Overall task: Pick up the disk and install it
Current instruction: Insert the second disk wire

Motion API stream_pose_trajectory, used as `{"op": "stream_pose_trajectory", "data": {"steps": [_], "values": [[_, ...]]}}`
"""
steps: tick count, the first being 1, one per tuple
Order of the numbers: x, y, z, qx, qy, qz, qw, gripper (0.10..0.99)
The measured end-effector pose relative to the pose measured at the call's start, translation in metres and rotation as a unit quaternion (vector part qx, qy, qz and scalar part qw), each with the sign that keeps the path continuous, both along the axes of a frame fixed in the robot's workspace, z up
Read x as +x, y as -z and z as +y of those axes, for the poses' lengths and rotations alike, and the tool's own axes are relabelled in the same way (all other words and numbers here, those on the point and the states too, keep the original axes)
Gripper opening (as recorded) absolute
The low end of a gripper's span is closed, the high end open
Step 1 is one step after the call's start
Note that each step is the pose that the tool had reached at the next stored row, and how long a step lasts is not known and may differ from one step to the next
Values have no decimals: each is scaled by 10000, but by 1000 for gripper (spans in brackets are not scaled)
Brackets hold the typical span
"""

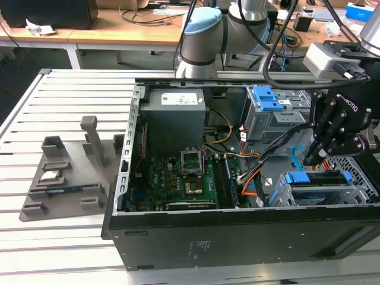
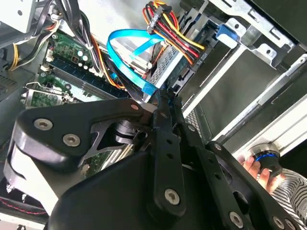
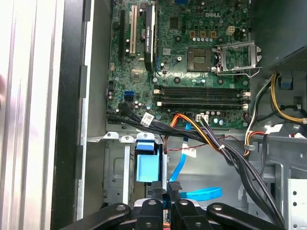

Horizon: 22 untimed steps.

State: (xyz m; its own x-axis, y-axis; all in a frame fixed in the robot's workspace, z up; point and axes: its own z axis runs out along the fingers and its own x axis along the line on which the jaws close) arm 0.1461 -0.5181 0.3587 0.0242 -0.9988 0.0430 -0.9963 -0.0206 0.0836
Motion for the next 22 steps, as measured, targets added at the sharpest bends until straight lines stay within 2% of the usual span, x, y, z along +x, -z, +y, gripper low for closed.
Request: {"op": "stream_pose_trajectory", "data": {"steps": [3,5,10,17,22], "values": [[10,48,-2,0,0,0,10000,161],[75,101,-5,0,0,0,10000,161],[129,138,-67,2,0,0,10000,161],[198,158,-73,0,1,0,10000,161],[198,120,-76,0,0,-11,10000,161]]}}
